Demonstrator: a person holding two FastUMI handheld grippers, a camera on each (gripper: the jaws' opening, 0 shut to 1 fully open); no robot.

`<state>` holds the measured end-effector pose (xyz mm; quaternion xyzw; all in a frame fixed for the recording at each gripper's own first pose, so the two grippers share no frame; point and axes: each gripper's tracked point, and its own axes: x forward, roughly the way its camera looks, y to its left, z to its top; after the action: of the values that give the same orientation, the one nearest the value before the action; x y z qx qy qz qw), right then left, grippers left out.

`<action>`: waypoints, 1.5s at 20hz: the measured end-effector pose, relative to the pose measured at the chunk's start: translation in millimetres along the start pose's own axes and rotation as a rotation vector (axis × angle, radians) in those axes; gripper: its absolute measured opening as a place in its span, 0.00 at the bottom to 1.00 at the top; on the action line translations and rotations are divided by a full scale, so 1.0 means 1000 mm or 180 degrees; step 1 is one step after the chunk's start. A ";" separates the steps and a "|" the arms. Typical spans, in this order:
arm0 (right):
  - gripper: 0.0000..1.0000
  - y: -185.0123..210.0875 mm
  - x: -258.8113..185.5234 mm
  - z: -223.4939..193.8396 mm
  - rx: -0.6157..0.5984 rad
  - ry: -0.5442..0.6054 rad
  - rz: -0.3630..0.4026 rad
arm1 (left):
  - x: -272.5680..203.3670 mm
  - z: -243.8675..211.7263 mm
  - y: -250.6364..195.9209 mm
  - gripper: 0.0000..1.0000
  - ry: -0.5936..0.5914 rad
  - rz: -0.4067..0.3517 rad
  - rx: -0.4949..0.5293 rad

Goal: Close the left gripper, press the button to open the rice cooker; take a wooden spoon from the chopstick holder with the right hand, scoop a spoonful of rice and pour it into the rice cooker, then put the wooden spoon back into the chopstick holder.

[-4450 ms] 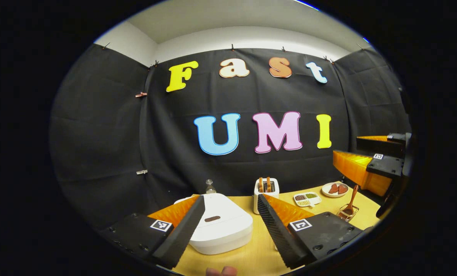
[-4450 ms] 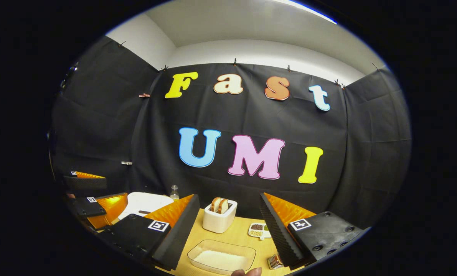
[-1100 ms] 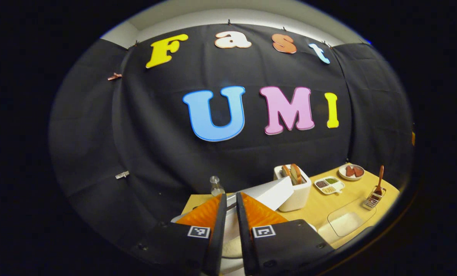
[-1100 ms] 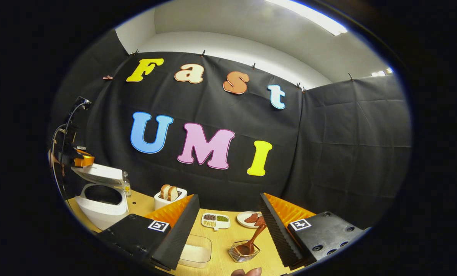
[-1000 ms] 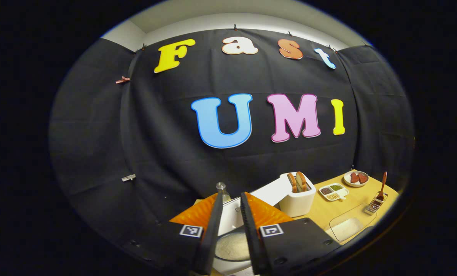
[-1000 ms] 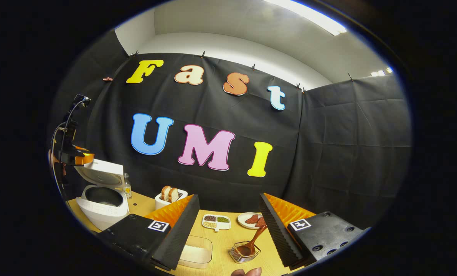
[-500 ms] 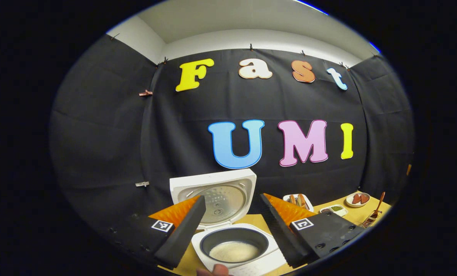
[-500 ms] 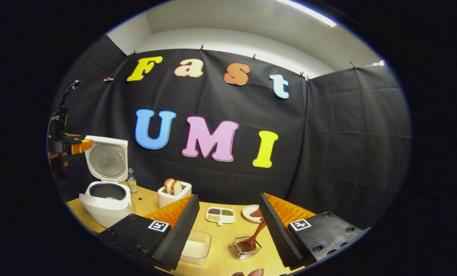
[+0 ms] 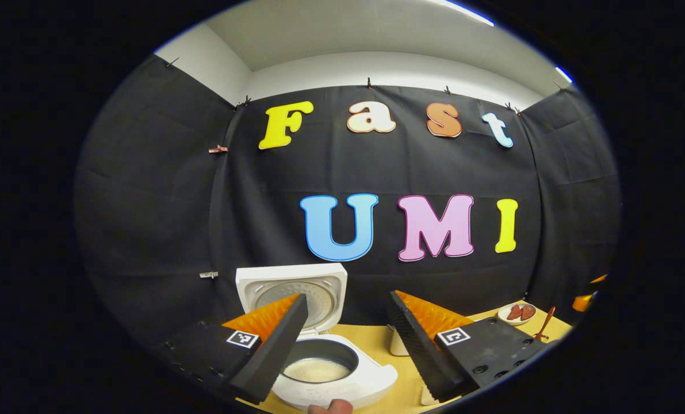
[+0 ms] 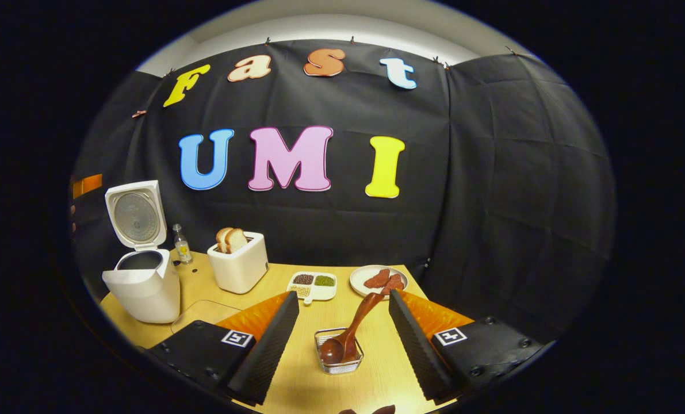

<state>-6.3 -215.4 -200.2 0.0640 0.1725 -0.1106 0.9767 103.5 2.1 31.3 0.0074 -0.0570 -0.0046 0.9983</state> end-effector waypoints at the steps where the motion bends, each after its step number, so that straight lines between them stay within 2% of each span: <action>1: 0.98 -0.003 0.011 -0.010 0.0066 0.0079 0.0069 | -0.003 -0.001 -0.006 0.97 0.0028 0.0019 -0.0002; 4: 0.95 -0.013 0.045 -0.041 0.0394 0.0361 0.0276 | -0.011 -0.004 -0.023 0.97 0.0096 0.0054 -0.0007; 9: 0.83 -0.020 0.092 -0.099 0.0750 0.0874 0.0490 | -0.019 -0.003 -0.039 0.97 0.0174 0.0198 0.0099; 14: 0.76 -0.013 0.128 -0.128 0.0946 0.1084 0.0668 | -0.031 -0.007 -0.042 0.97 0.0271 0.0375 0.0196; 15: 0.59 -0.012 0.136 -0.133 0.0937 0.1129 0.0663 | -0.032 -0.008 -0.040 0.97 0.0291 0.0402 0.0202; 16: 0.58 -0.009 0.140 -0.140 0.0943 0.1186 0.0687 | -0.034 -0.008 -0.039 0.97 0.0304 0.0433 0.0214; 17: 0.31 -0.010 0.137 -0.136 0.0977 0.1201 0.0683 | -0.035 -0.008 -0.036 0.97 0.0310 0.0459 0.0227; 18: 0.23 -0.010 0.136 -0.133 0.1066 0.1191 0.0680 | -0.036 -0.008 -0.035 0.97 0.0319 0.0486 0.0235; 20: 0.12 -0.015 0.133 -0.126 0.1140 0.1061 0.0591 | -0.036 -0.009 -0.033 0.97 0.0328 0.0504 0.0239; 24: 0.08 -0.015 0.123 -0.088 0.1098 0.0675 0.0575 | -0.036 -0.013 -0.028 0.97 0.0354 0.0455 0.0201; 30: 0.09 -0.019 0.106 -0.041 0.0997 0.0372 0.0427 | -0.032 -0.014 -0.015 0.97 0.0343 0.0314 0.0163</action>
<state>72.8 -247.9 -277.0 0.2330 0.2049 -0.0668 0.9483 72.9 -12.5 13.2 0.0305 -0.0036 0.0465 0.9984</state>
